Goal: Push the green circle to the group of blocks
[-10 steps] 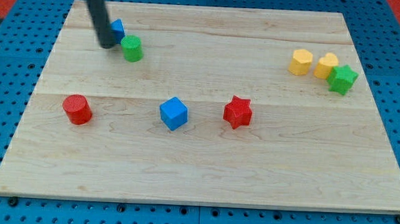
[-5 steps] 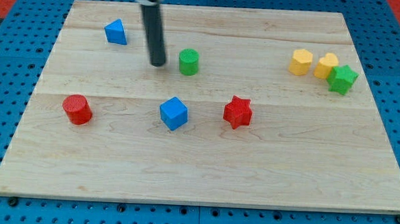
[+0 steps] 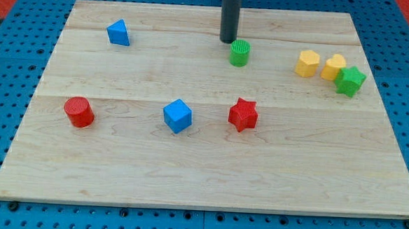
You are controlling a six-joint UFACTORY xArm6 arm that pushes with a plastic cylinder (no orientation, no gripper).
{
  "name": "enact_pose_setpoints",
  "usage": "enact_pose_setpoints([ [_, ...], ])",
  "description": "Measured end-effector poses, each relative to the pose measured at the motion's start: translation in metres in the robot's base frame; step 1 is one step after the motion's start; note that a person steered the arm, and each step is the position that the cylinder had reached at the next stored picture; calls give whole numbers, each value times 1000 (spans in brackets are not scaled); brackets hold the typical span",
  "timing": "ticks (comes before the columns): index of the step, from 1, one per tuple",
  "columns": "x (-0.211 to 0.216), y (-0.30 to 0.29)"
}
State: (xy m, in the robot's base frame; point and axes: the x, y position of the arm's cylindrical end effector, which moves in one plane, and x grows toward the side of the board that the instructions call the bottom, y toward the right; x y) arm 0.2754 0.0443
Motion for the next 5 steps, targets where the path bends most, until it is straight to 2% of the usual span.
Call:
enact_pose_setpoints([
  [1, 15, 12],
  [2, 70, 12],
  [3, 103, 24],
  [4, 80, 17],
  [5, 78, -32],
])
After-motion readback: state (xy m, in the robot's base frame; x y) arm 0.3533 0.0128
